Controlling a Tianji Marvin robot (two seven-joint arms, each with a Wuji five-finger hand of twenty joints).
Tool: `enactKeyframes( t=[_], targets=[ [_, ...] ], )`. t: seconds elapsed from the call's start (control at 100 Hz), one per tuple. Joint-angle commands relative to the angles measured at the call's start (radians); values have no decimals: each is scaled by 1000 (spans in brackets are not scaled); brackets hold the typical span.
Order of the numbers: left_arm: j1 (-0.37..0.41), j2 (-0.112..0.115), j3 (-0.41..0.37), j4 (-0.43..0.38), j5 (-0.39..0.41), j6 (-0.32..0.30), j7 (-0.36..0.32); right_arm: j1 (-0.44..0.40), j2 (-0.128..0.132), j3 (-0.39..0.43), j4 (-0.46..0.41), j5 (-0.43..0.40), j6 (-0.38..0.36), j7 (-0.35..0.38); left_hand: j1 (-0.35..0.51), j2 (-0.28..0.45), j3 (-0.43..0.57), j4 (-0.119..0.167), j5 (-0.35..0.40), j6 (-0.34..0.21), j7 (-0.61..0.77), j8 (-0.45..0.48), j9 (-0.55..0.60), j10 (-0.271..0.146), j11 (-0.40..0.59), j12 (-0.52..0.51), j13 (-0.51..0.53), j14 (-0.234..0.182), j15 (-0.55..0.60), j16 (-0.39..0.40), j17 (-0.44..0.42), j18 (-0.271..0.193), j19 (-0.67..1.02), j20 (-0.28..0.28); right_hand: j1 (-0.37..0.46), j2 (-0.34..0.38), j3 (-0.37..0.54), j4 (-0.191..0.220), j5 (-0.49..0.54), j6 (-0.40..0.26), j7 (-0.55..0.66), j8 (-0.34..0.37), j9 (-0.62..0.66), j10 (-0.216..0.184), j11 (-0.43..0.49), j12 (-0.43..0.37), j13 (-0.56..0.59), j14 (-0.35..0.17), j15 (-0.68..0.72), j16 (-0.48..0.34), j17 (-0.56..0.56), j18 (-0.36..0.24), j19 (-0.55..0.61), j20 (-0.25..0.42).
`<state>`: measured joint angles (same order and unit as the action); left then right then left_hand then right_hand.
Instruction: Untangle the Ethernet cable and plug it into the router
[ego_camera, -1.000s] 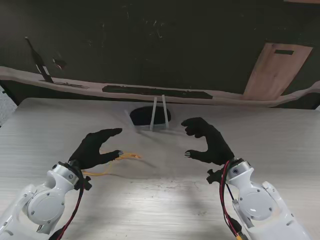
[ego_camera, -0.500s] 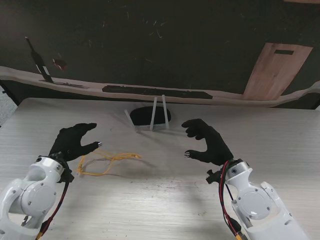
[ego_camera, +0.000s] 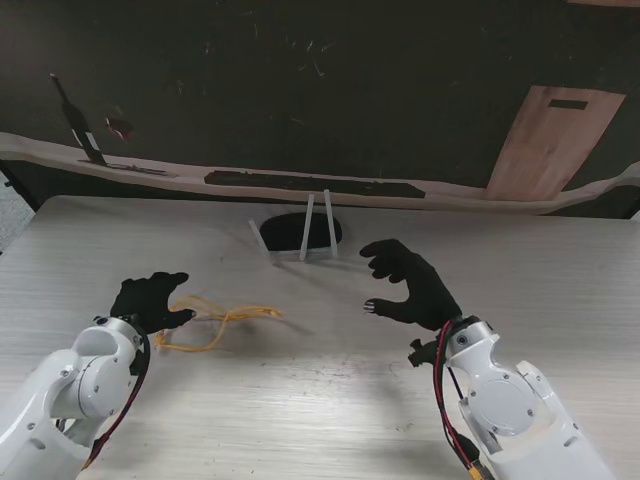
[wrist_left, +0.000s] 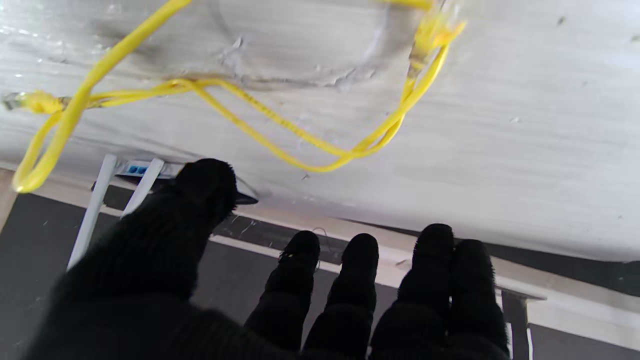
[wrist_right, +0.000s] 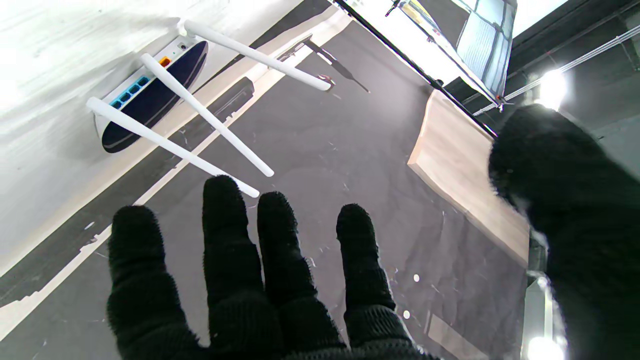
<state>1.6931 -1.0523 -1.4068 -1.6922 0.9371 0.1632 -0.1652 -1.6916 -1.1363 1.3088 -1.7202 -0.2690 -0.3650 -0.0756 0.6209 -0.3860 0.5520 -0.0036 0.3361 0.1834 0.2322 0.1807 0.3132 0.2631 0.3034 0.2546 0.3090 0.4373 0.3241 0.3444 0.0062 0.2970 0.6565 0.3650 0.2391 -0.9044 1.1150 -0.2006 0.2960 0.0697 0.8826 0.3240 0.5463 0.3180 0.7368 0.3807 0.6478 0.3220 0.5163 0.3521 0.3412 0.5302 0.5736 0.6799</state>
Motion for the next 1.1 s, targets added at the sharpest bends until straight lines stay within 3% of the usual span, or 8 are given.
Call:
enactKeyframes(
  t=[0.0,0.33,0.61,0.79,0.83,0.88,0.93,1.09],
  targets=[
    [-10,0,11,21,1,17,-30,-3,-4,-4,0,5,9,16,-14,-27,41,-13,-54,1,-13,1,-39,-22,3,9,-27,-142,12,-6,-17,-61,21,-16,12,19,-14,4,12,-18,-11,-14,10,0,-11,-15,-1,5,2,10,4,21,-10,19],
    [-80,3,91,132,28,50,0,-1,-5,-10,2,13,38,20,28,-81,182,-7,-181,-267,10,3,-97,-68,20,14,-61,-159,2,-1,-30,-47,22,-18,23,45,-37,12,18,-14,-17,-16,15,5,-13,-16,2,9,7,11,10,27,-9,27],
    [-126,6,157,199,75,88,27,-7,-8,-6,1,17,42,8,57,-99,237,-22,-144,-319,153,66,-24,-77,68,40,-17,-166,37,13,-11,-30,66,3,25,69,-52,16,27,-12,-22,-17,20,9,-17,-18,5,14,6,11,12,31,-11,32],
    [-154,2,201,250,72,91,90,-8,-9,-6,-3,21,48,6,107,-106,282,-35,26,-292,640,321,142,-102,195,115,55,-164,94,28,28,-6,135,38,26,87,-64,19,31,-11,-24,-18,25,11,-19,-18,7,15,6,10,12,33,-13,34],
    [-160,-1,210,264,71,87,114,-9,-9,-7,-4,22,49,6,180,-144,232,-82,74,-295,770,318,205,-115,236,139,93,-164,115,32,44,1,157,50,26,88,-66,19,31,-11,-25,-18,24,12,-20,-19,7,16,5,10,12,33,-13,34],
    [-167,-4,219,279,66,82,142,-9,-9,-7,-5,23,51,7,261,-158,155,-92,126,-304,911,295,275,-128,277,162,144,-156,146,40,65,9,182,64,27,92,-68,20,35,-10,-25,-18,25,11,-21,-19,6,15,5,10,12,34,-13,34],
    [-172,-8,227,294,53,76,174,-9,-9,-7,-5,23,52,7,282,-152,144,-95,164,-300,949,296,362,-138,316,183,219,-150,187,54,98,18,217,80,27,92,-70,21,36,-10,-26,-18,26,14,-22,-20,8,18,5,10,12,36,-13,35],
    [-170,-26,226,322,1,37,277,-9,-9,-7,-5,25,53,7,297,-186,201,-108,216,-277,958,280,709,-161,169,354,444,-130,324,76,234,22,349,144,26,101,-75,22,36,-10,-28,-18,28,14,-23,-20,8,19,4,10,13,37,-14,36]
  ],
)
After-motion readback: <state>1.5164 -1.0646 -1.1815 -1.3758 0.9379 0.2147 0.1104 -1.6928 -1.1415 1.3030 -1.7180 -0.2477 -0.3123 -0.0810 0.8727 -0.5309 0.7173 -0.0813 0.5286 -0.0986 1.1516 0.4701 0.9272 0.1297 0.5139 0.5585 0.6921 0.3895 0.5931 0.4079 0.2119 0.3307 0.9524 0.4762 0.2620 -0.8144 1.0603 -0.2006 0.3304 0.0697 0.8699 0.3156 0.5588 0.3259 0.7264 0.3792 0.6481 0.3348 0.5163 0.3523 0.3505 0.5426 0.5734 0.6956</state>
